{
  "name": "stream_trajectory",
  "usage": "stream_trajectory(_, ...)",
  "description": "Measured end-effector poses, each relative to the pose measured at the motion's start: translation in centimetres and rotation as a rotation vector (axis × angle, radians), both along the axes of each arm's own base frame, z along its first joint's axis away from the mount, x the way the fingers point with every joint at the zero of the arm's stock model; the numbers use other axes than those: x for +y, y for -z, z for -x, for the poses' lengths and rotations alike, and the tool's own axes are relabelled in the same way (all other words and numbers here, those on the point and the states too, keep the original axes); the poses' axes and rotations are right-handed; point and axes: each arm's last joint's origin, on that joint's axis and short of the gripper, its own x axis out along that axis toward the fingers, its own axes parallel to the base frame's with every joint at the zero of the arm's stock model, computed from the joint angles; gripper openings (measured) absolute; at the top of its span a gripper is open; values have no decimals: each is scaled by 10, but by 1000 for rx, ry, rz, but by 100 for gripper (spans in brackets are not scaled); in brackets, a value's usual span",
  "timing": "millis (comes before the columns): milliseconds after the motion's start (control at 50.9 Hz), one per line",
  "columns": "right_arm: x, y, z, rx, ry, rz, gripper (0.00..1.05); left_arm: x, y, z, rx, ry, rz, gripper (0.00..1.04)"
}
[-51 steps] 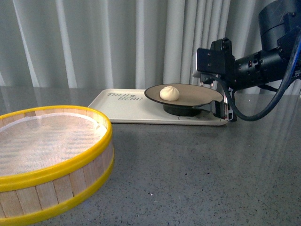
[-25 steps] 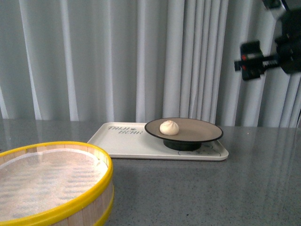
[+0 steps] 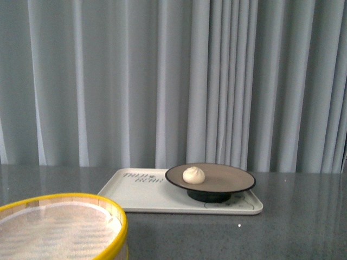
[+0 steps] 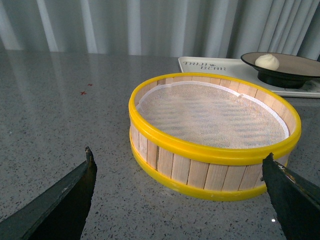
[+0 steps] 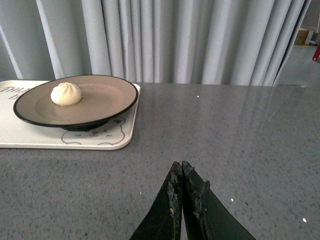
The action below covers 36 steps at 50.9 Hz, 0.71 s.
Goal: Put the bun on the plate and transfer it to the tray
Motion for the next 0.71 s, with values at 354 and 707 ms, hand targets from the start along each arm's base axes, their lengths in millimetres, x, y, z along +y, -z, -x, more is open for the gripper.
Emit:
stream_trajectory(354, -14, 26, 53, 3, 3, -3, 2, 0, 0, 0, 0, 0, 0, 98)
stream_trajectory(707, -14, 39, 84, 6, 0, -4, 2, 0, 0, 0, 0, 0, 0, 98)
